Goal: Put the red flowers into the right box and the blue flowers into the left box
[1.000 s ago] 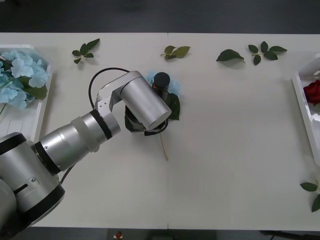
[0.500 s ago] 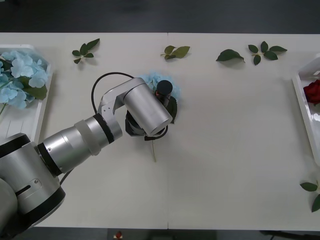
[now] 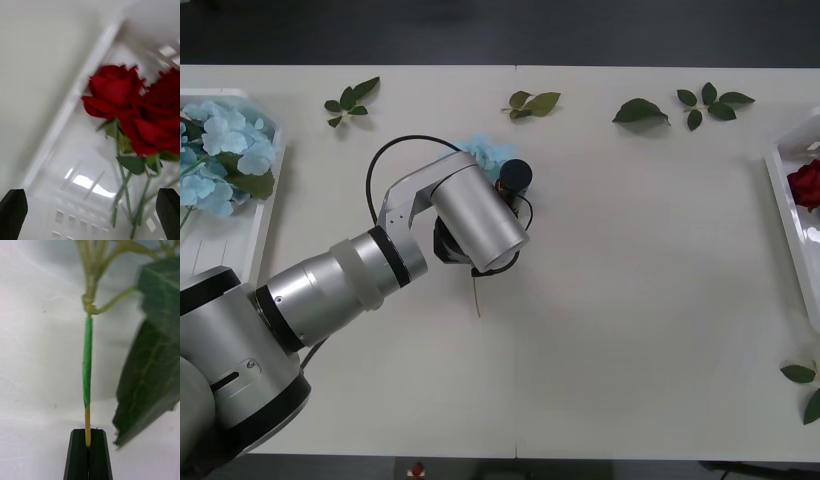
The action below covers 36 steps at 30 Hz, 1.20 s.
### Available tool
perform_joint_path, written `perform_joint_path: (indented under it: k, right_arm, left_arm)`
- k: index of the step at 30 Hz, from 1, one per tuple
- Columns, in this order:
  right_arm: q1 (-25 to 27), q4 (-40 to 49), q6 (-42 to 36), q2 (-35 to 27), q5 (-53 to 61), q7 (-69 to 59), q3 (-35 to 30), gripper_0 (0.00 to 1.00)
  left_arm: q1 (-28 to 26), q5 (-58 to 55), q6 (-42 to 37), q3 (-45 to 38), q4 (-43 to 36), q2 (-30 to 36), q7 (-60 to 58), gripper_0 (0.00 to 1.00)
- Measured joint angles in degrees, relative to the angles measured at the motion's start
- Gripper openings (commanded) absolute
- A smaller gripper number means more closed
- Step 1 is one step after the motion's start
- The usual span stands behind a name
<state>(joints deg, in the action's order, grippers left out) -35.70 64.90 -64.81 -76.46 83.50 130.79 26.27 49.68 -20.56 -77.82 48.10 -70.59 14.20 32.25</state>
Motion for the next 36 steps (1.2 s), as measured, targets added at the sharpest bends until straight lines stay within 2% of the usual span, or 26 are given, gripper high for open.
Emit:
perform_joint_path:
  k: [5,10,19,26,30,36]
  right_arm:
    - [-0.63,10.26,-1.25,-0.01,3.01,0.0,0.0,1.0]
    - [-0.63,17.02,-1.26,0.0,13.12,0.0,0.01,1.0]
    - [-0.63,24.4,-1.13,2.58,24.87,0.09,0.02,1.0]
    - [-1.7,28.53,0.81,3.1,33.98,6.18,0.04,1.0]
    - [-3.18,27.24,-1.61,4.15,38.29,15.52,0.16,1.0]
    - [-4.33,27.38,-3.87,7.06,39.36,16.34,0.16,1.0]
  left_arm:
    - [0.0,-0.02,-4.07,-0.22,-8.31,2.41,0.94,0.0]
    - [-0.26,-2.0,-9.31,-3.82,-19.64,7.75,3.51,0.0]
    - [-8.79,-11.47,-17.18,-27.91,-32.01,13.56,20.11,0.0]
    - [-11.5,-18.38,-23.97,-41.93,-33.61,18.2,32.88,0.0]
    - [-12.09,-20.77,-27.54,-50.46,-33.53,20.5,39.12,0.0]
    - [-12.09,-24.89,-30.63,-59.51,-29.68,26.71,47.86,0.0]
